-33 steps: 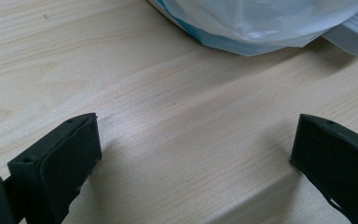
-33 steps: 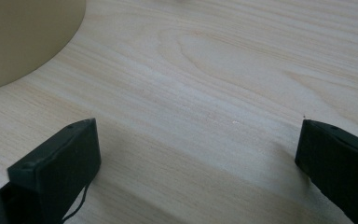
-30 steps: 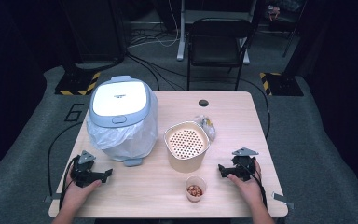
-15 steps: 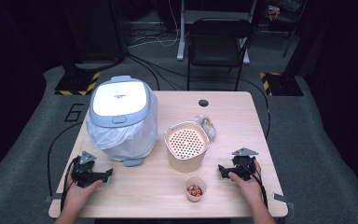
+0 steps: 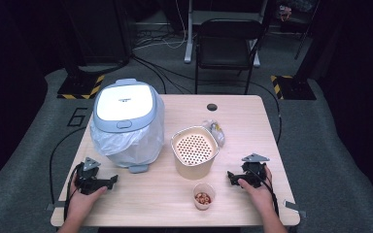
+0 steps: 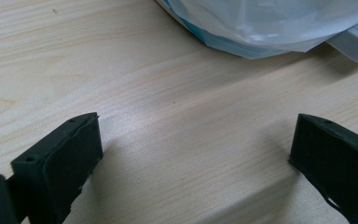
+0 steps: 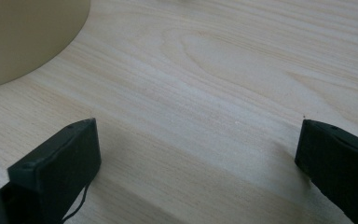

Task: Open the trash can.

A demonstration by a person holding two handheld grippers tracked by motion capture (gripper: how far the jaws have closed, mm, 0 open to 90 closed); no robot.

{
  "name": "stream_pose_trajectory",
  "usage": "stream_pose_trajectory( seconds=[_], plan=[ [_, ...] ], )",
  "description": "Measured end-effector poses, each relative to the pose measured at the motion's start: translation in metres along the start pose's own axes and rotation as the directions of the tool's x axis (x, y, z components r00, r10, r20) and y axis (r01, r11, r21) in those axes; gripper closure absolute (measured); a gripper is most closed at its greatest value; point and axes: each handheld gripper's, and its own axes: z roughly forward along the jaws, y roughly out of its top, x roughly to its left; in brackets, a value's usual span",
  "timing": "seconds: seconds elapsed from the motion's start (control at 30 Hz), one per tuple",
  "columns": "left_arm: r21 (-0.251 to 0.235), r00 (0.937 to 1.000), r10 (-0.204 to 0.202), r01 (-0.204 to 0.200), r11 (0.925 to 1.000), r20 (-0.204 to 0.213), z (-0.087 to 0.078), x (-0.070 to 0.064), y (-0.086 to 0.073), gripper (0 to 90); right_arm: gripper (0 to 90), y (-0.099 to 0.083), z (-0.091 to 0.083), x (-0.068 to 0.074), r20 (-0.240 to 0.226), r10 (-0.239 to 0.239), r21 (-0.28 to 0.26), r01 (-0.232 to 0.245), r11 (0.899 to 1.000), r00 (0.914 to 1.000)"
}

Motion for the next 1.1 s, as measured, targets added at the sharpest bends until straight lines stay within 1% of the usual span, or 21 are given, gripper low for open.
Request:
stream_pose_trajectory(
  seconds=[0.03,0.07,0.1,0.17,0.2,0.23,0.27,0.4,0.47,0.53,0.6,0.63,0.67,0.7,0.77,0.83,0.87,0.9,1.0,1.03,1.1],
  plan=[
    [-0.006,1.0,-0.003,0.003,1.0,0.004,-0.001,0.0,0.0,3.9,0.0,0.0,0.0,0.0,0.0,0.0,0.001,0.0,1.0,1.0],
    [-0.007,1.0,-0.001,0.001,1.0,0.01,-0.003,0.001,0.0,8.9,0.0,0.0,0.0,0.0,0.0,0.0,0.0,0.0,1.0,1.0],
    [-0.032,1.0,-0.006,0.006,0.9995,0.0,-0.005,0.001,-0.001,19.4,0.0,0.0,0.0,0.0,0.0,0.0,0.0,0.0,1.0,1.0],
    [-0.023,0.9999,-0.012,0.012,0.9997,0.004,-0.007,0.002,-0.001,26.2,0.0,0.0,0.0,0.0,0.0,0.0,0.001,0.0,1.0,1.0],
    [-0.028,0.9998,-0.019,0.019,0.9994,0.009,-0.008,0.003,-0.001,26.2,0.0,0.0,0.0,0.0,0.0,0.0,0.0,0.0,1.0,1.0],
    [-0.022,0.9991,-0.033,0.034,0.9992,0.026,-0.011,0.003,-0.001,38.2,0.0,0.0,0.0,0.0,0.0,0.0,0.0,0.0,1.0,1.0],
    [-0.017,0.9988,-0.037,0.038,0.9991,0.032,-0.012,0.003,0.0,41.2,0.0,0.0,0.0,0.0,0.0,0.0,0.0,0.0,1.0,1.0],
    [-0.009,0.9984,-0.043,0.043,0.999,0.038,-0.013,0.002,0.0,46.3,0.0,0.0,0.0,0.0,0.0,0.0,0.0,0.0,1.0,1.0],
    [-0.002,0.9995,-0.025,0.025,0.9997,0.021,-0.016,0.0,0.002,47.6,0.0,0.0,0.0,0.0,0.0,0.0,0.0,0.0,1.0,1.0],
    [-0.036,0.9997,-0.02,0.019,0.9992,-0.011,-0.019,-0.005,0.004,47.0,0.0,0.0,0.0,0.0,0.0,0.0,0.0,0.0,1.0,1.0],
    [-0.025,0.9998,-0.02,0.02,0.9995,-0.008,-0.021,-0.005,0.005,47.1,0.0,0.0,0.0,0.0,0.001,0.0,0.001,0.0,1.0,1.0],
    [-0.031,0.9999,-0.009,0.009,0.9995,-0.008,-0.024,-0.007,0.007,48.3,0.0,0.0,0.0,0.0,0.0,0.0,0.0,0.0,1.0,1.0],
    [-0.042,0.9999,-0.01,0.01,0.9991,0.002,-0.024,-0.008,0.007,50.3,0.0,0.0,0.0,0.0,0.001,0.0,0.001,0.0,1.0,1.0],
    [-0.03,0.9996,-0.011,0.012,0.9995,0.026,-0.026,-0.008,0.007,54.5,0.0,0.0,0.0,0.0,0.001,0.0,0.001,0.0,1.0,1.0],
    [-0.039,0.9999,-0.011,0.012,0.9992,0.01,-0.026,-0.01,0.007,56.5,0.0,0.0,0.0,0.0,0.0,0.0,0.0,0.0,1.0,1.0],
    [-0.048,0.9992,-0.016,0.018,0.9987,0.038,-0.027,-0.013,0.007,62.4,0.0,0.0,0.0,0.0,0.0,0.0,0.0,0.0,1.0,1.0],
    [-0.048,0.9992,-0.016,0.018,0.9987,0.038,-0.027,-0.013,0.007,64.0,0.0,0.0,0.0,0.0,0.0,0.0,0.0,0.0,1.0,1.0],
    [-0.041,0.9991,0.008,-0.006,0.9992,0.041,-0.029,-0.016,0.009,65.7,0.0,0.0,0.0,0.0,0.0,0.0,0.0,0.0,1.0,1.0],
    [-0.043,0.9986,0.02,-0.018,0.9989,0.049,-0.029,-0.021,0.01,69.9,0.0,0.0,0.0,0.0,0.0,0.0,0.0,0.0,1.0,1.0],
    [-0.046,0.9972,0.029,-0.026,0.9986,0.069,-0.03,-0.025,0.011,71.1,0.0,0.0,0.0,0.0,0.0,0.0,0.0,0.0,1.0,1.0],
    [-0.046,0.9965,0.039,-0.035,0.9983,0.074,-0.031,-0.027,0.012,72.3,0.0,0.0,0.0,0.0,0.0,0.0,0.0,0.0,1.0,1.0]
  ],
)
